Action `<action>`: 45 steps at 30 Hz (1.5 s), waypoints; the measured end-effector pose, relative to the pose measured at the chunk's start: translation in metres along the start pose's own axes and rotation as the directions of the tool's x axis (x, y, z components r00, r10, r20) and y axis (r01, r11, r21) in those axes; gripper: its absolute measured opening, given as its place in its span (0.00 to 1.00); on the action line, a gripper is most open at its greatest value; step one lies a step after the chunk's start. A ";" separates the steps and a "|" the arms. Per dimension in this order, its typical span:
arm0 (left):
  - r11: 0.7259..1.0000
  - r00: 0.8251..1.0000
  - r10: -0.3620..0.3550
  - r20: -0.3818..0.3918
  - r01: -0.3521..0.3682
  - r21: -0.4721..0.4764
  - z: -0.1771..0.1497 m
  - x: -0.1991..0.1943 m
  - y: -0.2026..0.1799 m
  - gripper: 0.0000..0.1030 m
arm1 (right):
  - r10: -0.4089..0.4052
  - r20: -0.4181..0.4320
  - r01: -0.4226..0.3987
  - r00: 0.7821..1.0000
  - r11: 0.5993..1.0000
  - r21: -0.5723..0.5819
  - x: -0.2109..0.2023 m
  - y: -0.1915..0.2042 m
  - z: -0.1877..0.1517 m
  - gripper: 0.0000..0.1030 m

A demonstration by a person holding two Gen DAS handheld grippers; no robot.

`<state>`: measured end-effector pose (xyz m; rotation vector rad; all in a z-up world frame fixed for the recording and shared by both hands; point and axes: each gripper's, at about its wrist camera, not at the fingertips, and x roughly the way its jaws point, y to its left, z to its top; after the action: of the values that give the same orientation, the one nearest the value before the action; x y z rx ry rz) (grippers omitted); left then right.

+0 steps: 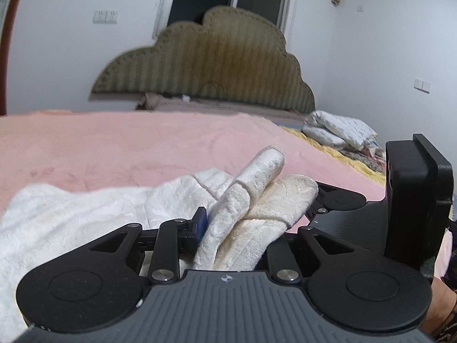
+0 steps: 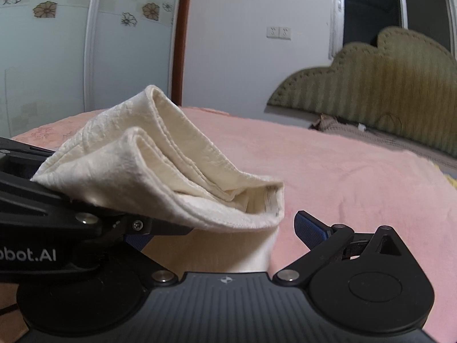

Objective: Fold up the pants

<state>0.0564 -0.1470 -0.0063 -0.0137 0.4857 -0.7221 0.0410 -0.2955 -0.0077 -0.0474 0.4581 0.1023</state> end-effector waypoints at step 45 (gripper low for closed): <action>0.900 0.893 0.433 -0.123 -0.422 0.109 -0.052 -0.056 0.095 0.95 | -0.021 -0.132 0.029 0.991 0.998 0.057 -0.007 0.051 0.001 1.00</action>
<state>0.0580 -0.0312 -0.0459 0.2177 0.5749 -0.3070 0.0291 -0.2458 -0.0051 -0.0022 0.5918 0.0611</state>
